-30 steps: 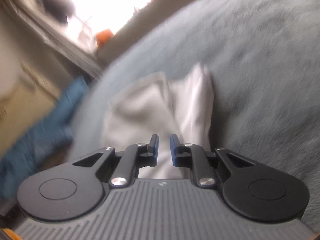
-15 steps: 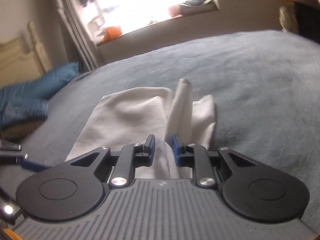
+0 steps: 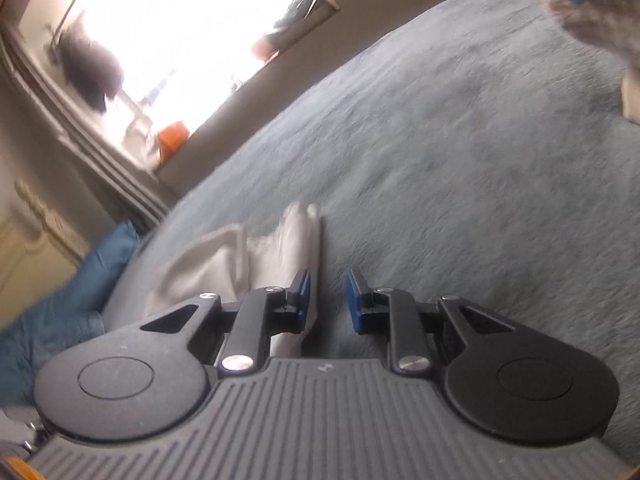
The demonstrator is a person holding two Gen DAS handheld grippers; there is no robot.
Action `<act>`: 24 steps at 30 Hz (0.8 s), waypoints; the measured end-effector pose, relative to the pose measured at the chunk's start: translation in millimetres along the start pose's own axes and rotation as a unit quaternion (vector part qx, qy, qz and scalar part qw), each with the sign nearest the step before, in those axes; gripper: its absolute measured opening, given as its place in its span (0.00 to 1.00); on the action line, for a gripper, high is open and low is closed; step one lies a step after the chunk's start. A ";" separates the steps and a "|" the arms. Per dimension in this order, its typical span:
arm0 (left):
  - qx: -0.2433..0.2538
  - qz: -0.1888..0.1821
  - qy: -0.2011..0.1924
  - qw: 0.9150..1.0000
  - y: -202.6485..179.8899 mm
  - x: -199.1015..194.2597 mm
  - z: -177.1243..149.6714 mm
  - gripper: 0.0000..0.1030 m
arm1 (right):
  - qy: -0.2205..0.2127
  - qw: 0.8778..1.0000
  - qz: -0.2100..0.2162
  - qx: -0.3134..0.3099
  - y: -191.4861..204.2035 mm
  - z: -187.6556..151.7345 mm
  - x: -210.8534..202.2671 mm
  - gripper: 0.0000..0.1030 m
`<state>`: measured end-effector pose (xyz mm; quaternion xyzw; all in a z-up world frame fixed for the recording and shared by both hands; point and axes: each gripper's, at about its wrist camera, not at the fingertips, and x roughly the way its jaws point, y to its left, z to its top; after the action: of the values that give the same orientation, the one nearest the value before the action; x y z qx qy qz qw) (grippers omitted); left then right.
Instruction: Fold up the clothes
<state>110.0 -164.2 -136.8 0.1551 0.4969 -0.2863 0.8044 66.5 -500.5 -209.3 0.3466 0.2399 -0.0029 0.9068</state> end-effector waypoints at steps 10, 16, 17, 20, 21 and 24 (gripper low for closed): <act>-0.017 0.016 -0.047 0.999 10.5 -17.3 -10.0 0.73 | 0.014 0.989 0.045 -0.142 51.6 0.2 -50.3 0.16; -0.028 0.012 -0.082 0.996 13.1 -16.4 -16.3 0.73 | 0.066 0.959 0.085 -0.263 95.9 -41.8 -73.1 0.14; -0.029 0.010 -0.086 0.996 12.6 -15.0 -18.1 0.73 | 0.074 0.956 0.081 -0.272 99.7 -49.4 -74.0 0.14; -0.033 0.003 -0.091 0.995 11.8 -8.9 -23.7 0.73 | 0.107 0.951 0.045 -0.285 96.1 -68.9 -59.5 0.12; -0.033 0.002 -0.093 0.995 11.8 -7.2 -25.5 0.73 | 0.120 0.951 0.030 -0.282 90.1 -74.2 -51.7 0.10; -0.040 0.004 -0.106 0.994 14.2 -8.5 -28.5 0.73 | 0.132 0.955 0.010 -0.265 80.9 -80.1 -44.4 0.06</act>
<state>95.6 -135.2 -142.8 0.0938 0.4190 -0.2782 0.8592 6.4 -395.7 -190.8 0.0929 0.3464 0.1154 0.9263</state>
